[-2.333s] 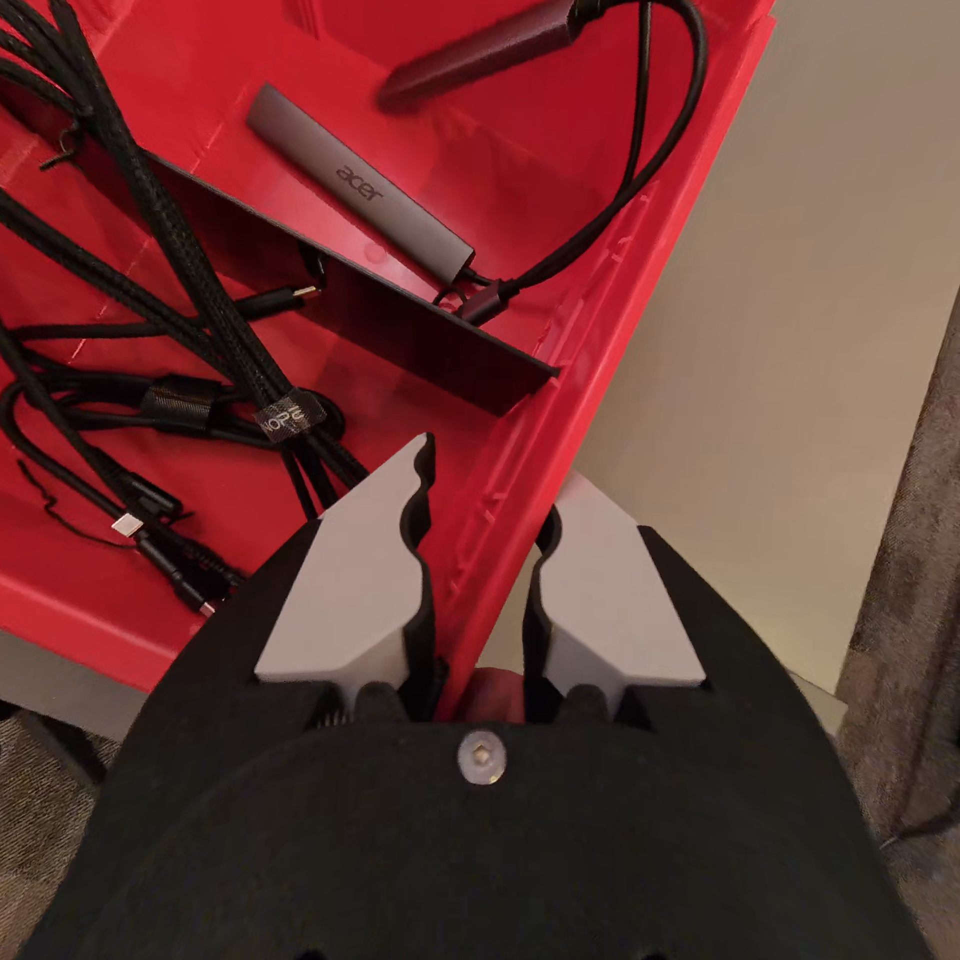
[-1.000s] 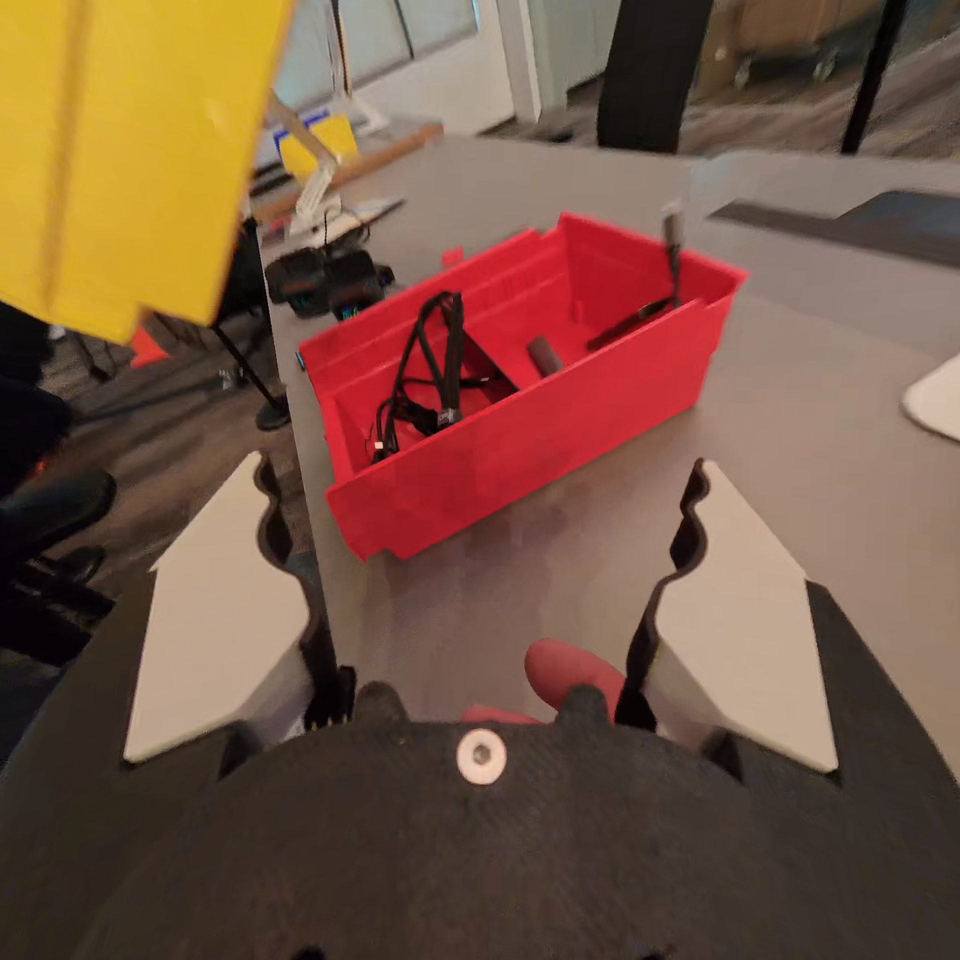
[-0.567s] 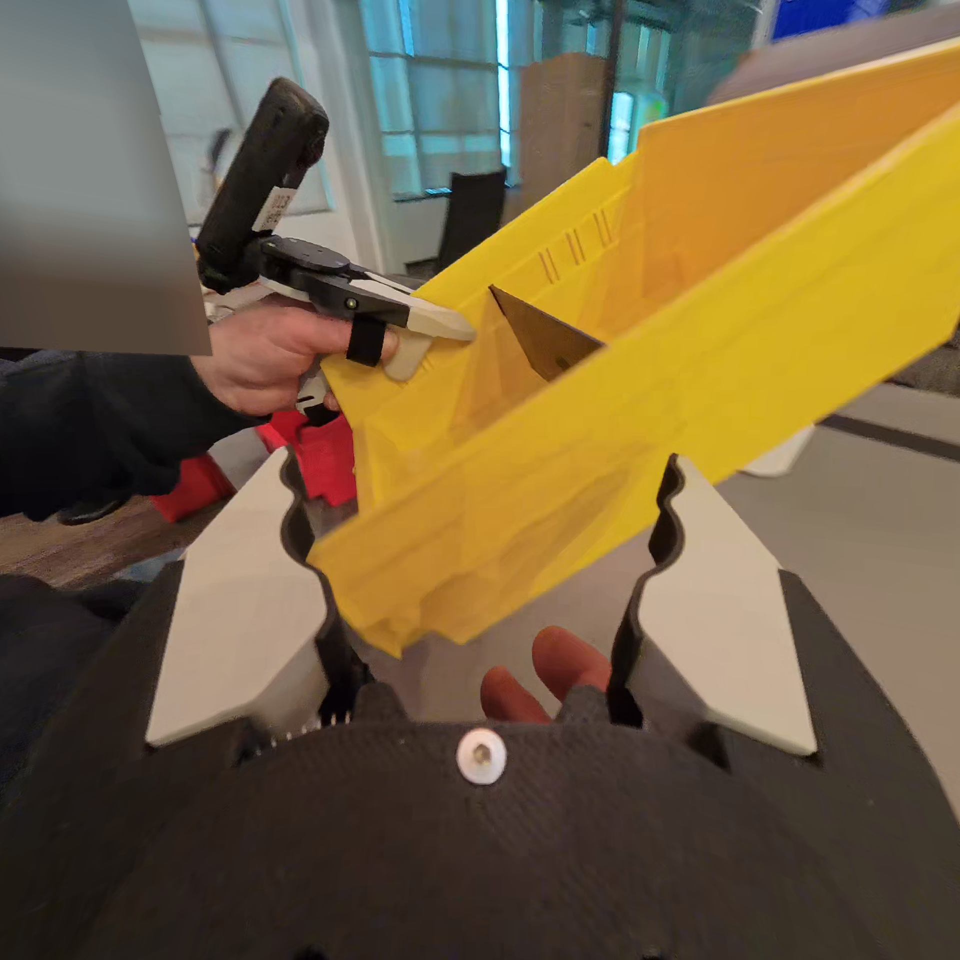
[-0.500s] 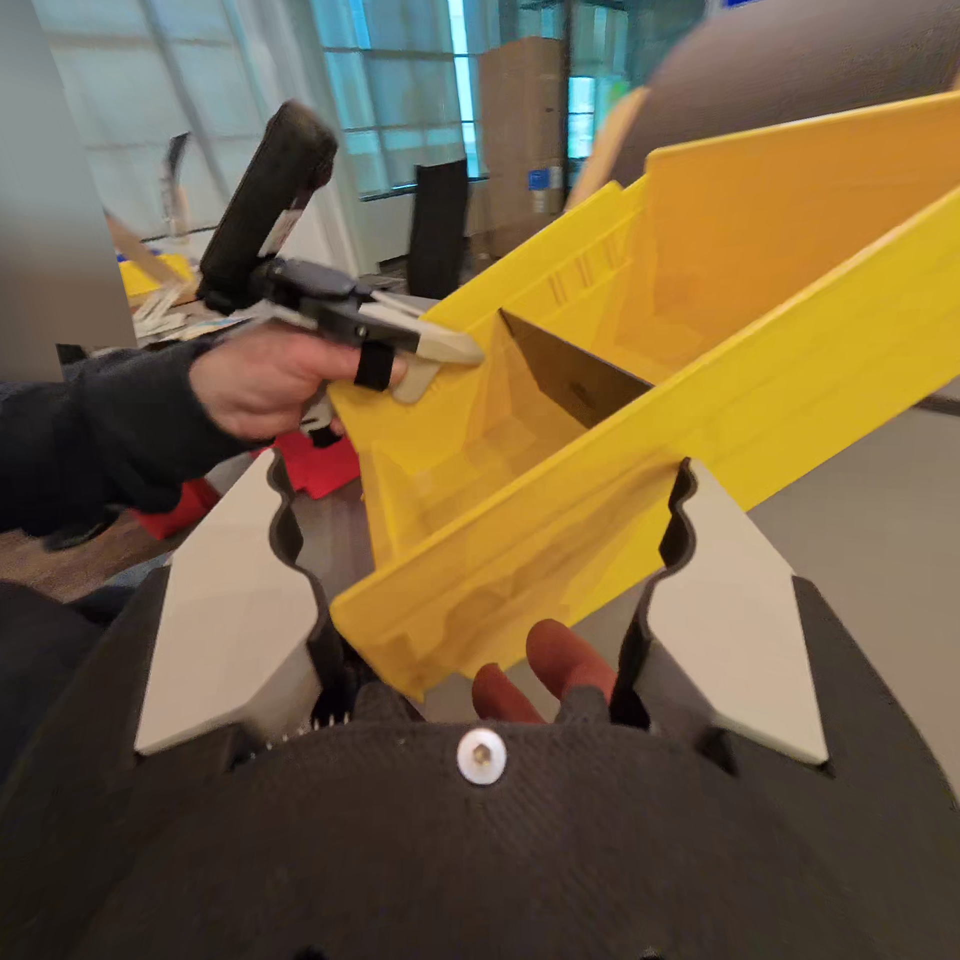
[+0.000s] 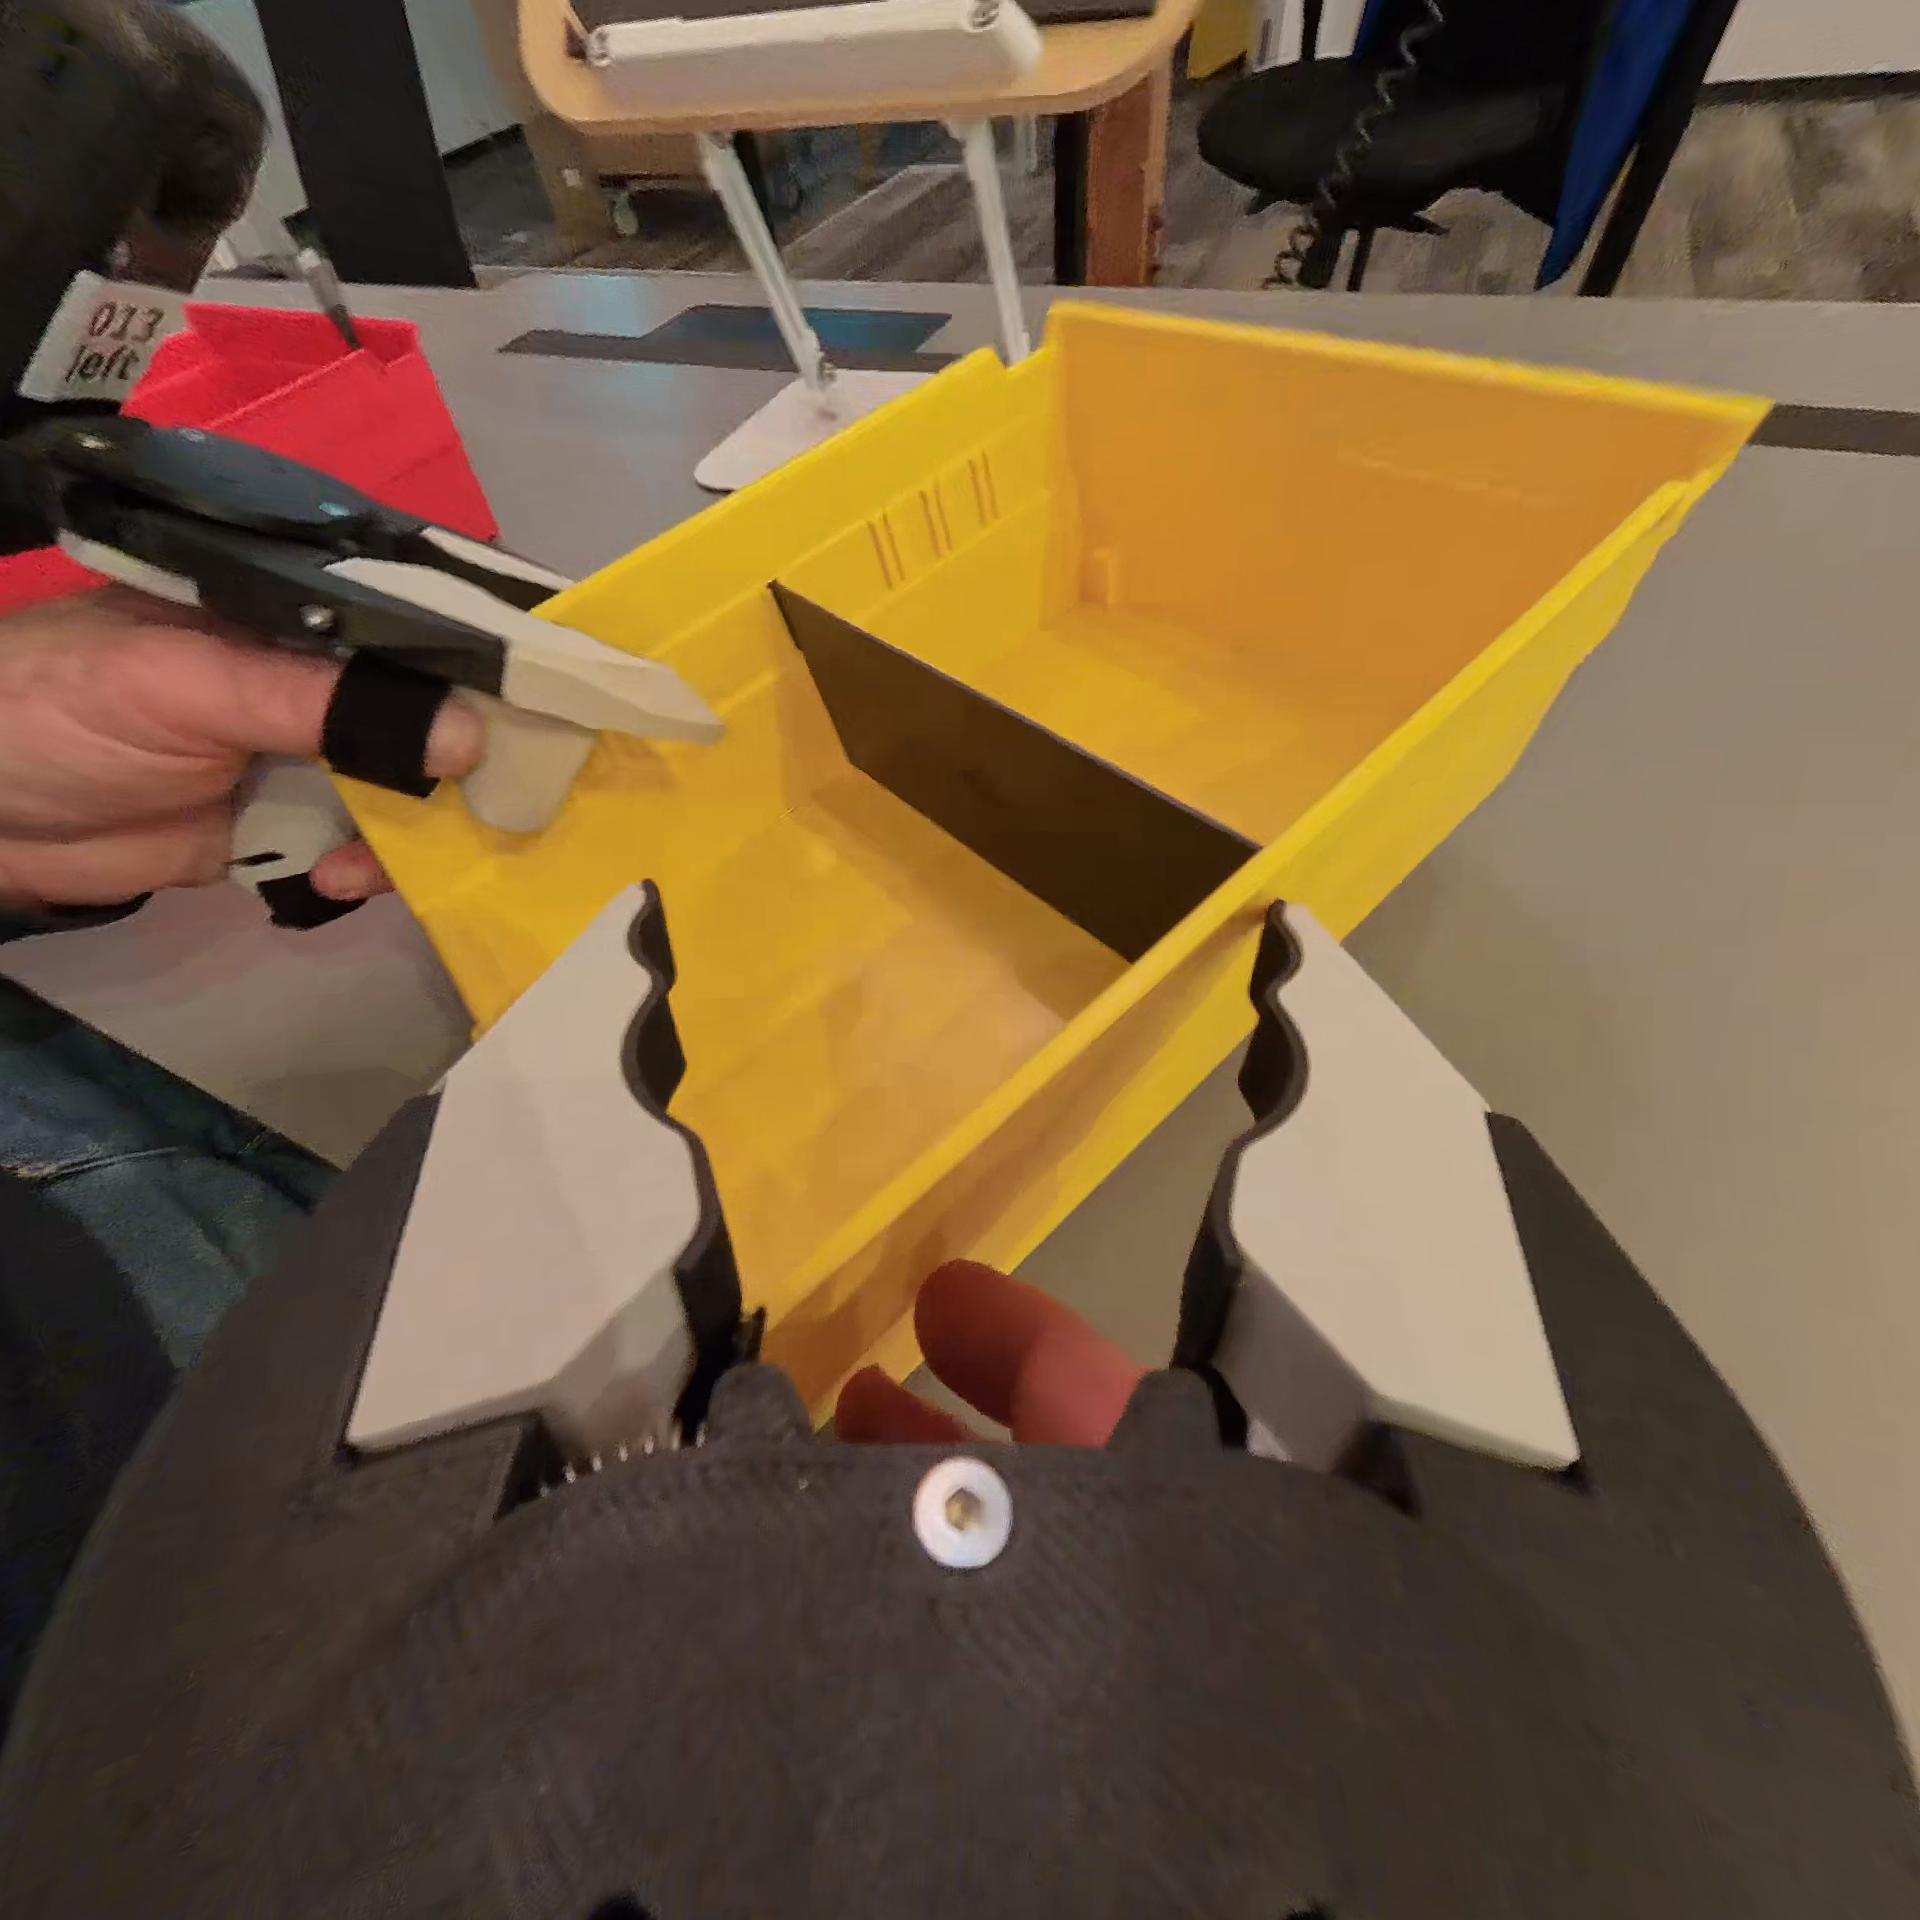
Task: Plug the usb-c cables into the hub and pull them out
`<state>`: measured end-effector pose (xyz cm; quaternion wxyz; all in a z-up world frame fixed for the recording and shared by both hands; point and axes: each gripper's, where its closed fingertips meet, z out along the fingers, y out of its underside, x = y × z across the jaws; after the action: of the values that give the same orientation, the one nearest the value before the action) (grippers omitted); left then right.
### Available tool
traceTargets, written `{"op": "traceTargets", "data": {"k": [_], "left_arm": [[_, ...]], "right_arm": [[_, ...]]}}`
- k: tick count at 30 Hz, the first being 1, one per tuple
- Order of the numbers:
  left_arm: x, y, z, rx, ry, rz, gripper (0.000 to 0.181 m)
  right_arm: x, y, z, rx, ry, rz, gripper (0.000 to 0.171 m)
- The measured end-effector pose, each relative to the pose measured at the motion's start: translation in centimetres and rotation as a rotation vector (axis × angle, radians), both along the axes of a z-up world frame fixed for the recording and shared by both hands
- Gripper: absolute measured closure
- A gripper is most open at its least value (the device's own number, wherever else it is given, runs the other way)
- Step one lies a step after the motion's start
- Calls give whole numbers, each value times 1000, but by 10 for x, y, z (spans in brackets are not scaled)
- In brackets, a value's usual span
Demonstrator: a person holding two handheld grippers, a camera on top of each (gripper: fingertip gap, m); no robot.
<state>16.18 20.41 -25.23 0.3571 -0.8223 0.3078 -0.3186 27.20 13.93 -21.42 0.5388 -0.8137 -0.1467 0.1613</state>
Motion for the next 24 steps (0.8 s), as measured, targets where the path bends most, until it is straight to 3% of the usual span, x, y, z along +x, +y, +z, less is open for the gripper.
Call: {"op": "traceTargets", "data": {"k": [1, 5, 8, 13, 16, 20, 24], "left_arm": [[4, -3, -2, -23, -12, -16, 130], [12, -18, 1, -89, -44, -110, 105], [1, -29, 20, -90, -86, -152, 111], [-58, -43, 77, 116, -56, -149, 117], [-127, -42, 101, 278, 148, -126, 116], [-258, -18, 138, 448, 333, 152, 120], [-403, -7, 124, 406, 528, 448, 118]], "right_arm": [[6, 2, -2, -1, 2, -14, 69], [23, 5, -13, -24, -82, -54, 88], [36, 7, -14, -35, -133, -99, 106], [61, 11, -17, -55, -319, -176, 126], [76, 14, -18, -56, -419, -197, 132], [98, 18, -18, -40, -561, -228, 139], [113, 21, -18, -35, -582, -246, 147]]}}
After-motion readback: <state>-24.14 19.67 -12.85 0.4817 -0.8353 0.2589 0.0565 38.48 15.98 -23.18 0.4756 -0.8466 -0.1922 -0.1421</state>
